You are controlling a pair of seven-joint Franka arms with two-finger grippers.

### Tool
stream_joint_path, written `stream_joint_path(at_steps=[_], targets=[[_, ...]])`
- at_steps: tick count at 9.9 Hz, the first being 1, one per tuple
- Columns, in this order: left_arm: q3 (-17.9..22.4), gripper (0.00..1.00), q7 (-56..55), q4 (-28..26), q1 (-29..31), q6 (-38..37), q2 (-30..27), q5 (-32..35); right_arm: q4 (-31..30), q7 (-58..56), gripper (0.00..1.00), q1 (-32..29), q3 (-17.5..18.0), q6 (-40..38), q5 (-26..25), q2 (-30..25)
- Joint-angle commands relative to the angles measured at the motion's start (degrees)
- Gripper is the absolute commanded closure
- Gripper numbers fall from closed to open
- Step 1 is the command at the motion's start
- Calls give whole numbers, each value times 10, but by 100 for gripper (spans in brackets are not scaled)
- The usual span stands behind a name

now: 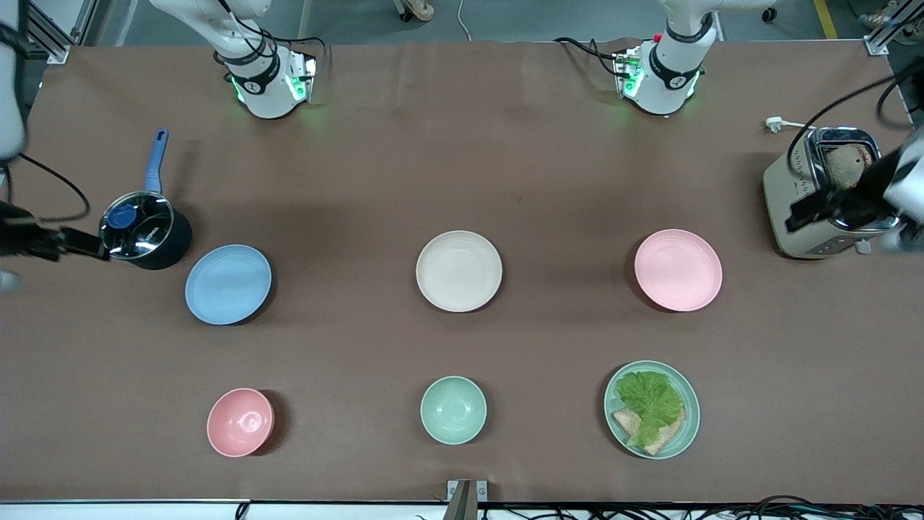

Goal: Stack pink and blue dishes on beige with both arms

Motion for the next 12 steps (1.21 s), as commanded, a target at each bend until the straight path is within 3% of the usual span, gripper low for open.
stream_joint_path(at_steps=[1, 3, 5, 6, 7, 10, 11, 12], targets=[[9, 0, 40, -117, 2, 152, 34, -8, -45, -82, 0, -10, -6, 71, 65, 49], [10, 0, 70, -159, 5, 235, 79, -9, -70, -189, 0, -19, -7, 144, 127, 111], [9, 0, 121, -188, 30, 259, 105, -22, -100, -280, 0, -23, -8, 216, 188, 149], [10, 1, 178, -207, 33, 267, 114, -67, -108, -298, 0, -23, -8, 229, 204, 155], [20, 8, 210, -223, 34, 277, 118, -103, -118, -299, 7, -23, -8, 232, 220, 158], [28, 16, 267, -223, 35, 280, 171, -148, -137, -302, 42, -20, -8, 226, 234, 160], [28, 21, 268, -221, 35, 280, 183, -171, -144, -302, 64, -21, -8, 226, 234, 160], [29, 23, 269, -221, 35, 280, 189, -193, -143, -294, 96, -20, -8, 224, 234, 160]])
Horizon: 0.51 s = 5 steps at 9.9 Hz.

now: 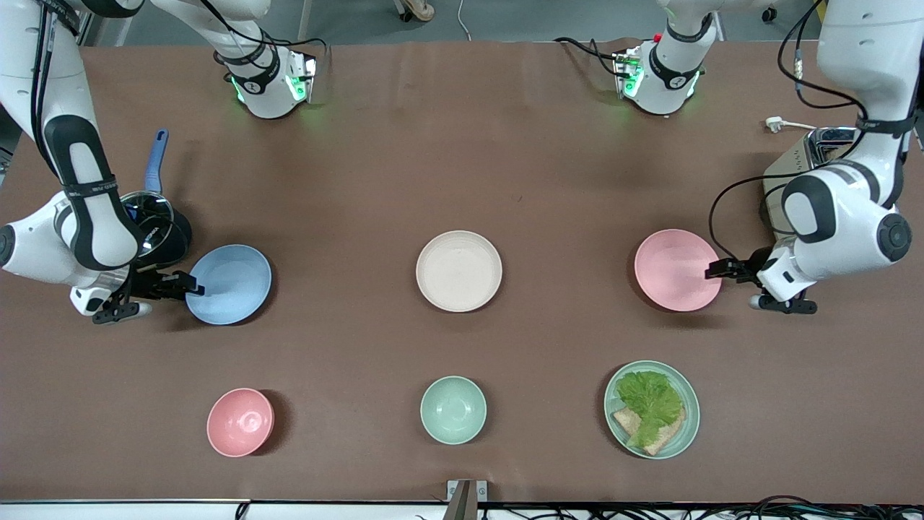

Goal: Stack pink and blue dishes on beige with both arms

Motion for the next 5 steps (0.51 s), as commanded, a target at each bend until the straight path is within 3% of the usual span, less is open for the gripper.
stream_joint_path(at_steps=[1, 5], targets=[[2, 24, 18, 0, -2, 16, 30, -32, -7, 7, 99, -1, 2, -8, 16, -14], [26, 26, 79, 0, 3, 18, 43, -33, 111, 100, 99, 19, -41, -192, -15, -21]])
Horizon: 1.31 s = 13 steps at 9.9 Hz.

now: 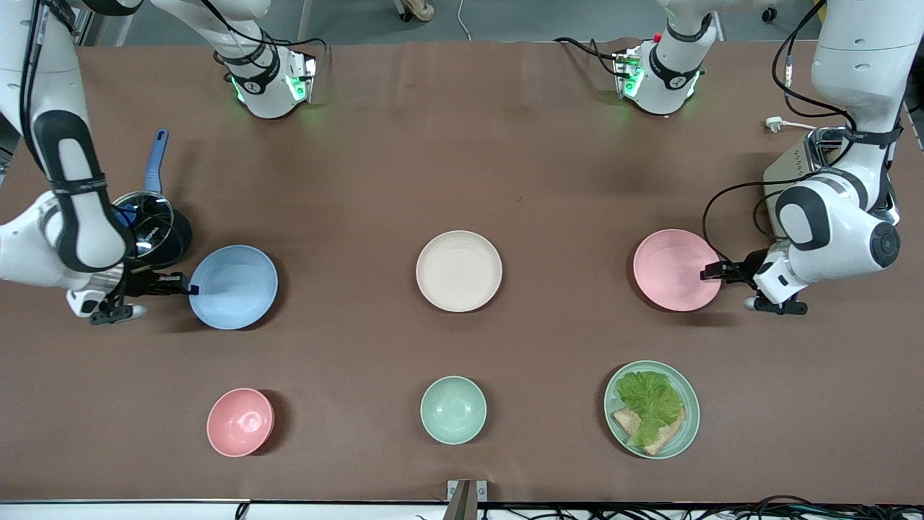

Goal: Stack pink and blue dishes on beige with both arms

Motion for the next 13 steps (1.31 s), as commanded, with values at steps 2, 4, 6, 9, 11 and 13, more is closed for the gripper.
stream_joint_path(at_steps=[2, 4, 6, 9, 11, 13], targets=[[2, 32, 24, -1, -3, 10, 26, -40, 125, 133, 99, 14, -14, -163, -73, -16], [1, 43, 32, -1, -6, 10, 34, -57, 180, 213, 99, 34, -12, -222, -77, -16], [1, 100, 42, 1, -2, 4, 31, -57, 195, 287, 99, 46, 19, -232, -79, -26], [-1, 100, 33, 0, -2, -29, -7, -57, 199, 404, 99, 45, 97, -225, -132, -41], [-33, 100, 18, 2, -3, -93, -84, -57, 199, 447, 99, 47, 127, -213, -133, -42], [-103, 100, -48, 15, -4, -120, -125, -57, 196, 481, 99, 48, 154, -199, -133, -42]])
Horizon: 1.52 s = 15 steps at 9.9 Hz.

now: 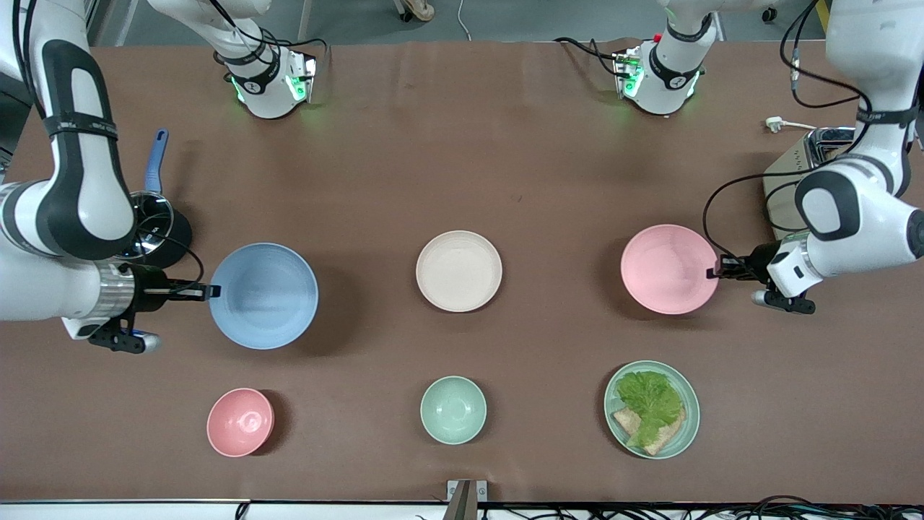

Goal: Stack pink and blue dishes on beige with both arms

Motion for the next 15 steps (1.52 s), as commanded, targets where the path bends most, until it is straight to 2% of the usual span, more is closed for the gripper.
stream_joint_path(at_steps=[1, 2, 4, 5, 6, 7, 10, 12, 13, 14, 15], targets=[[-103, 100, -111, 10, -1, -8, -15, -7, -15, 34, 99, -5, 32, 17, -10, -17], [-157, 100, -179, 34, -1, -2, 8, -6, -22, 42, 99, -4, 36, 23, -9, -22], [-238, 100, -265, 93, -6, 8, 76, -6, -23, 60, 99, -4, 57, 24, -9, -25], [-272, 99, -309, 102, -8, 60, 106, -2, -23, 74, 99, -5, 66, 25, -9, -32], [-311, 99, -343, 101, -10, 144, 139, 3, -23, 74, 99, -6, 67, 25, -9, -32], [-327, 99, -350, 101, -26, 198, 171, 4, -23, 74, 99, -6, 67, 24, -9, -32], [-327, 99, -405, 101, -93, 322, 237, 20, -33, 74, 99, -6, 67, 26, -10, -33], [-327, 98, -433, 95, -95, 322, 245, 81, -52, 76, 99, -4, 69, 42, -9, -39], [-326, 98, -442, 95, -93, 322, 247, 105, -90, 77, 99, -3, 76, 71, -8, -53], [-325, 98, -445, 95, -92, 321, 249, 127, -122, 85, 99, -5, 98, 109, -6, -61], [-324, 97, -446, 94, -92, 319, 249, 136, -125, 109, 99, -3, 109, 119, -6, -61]])
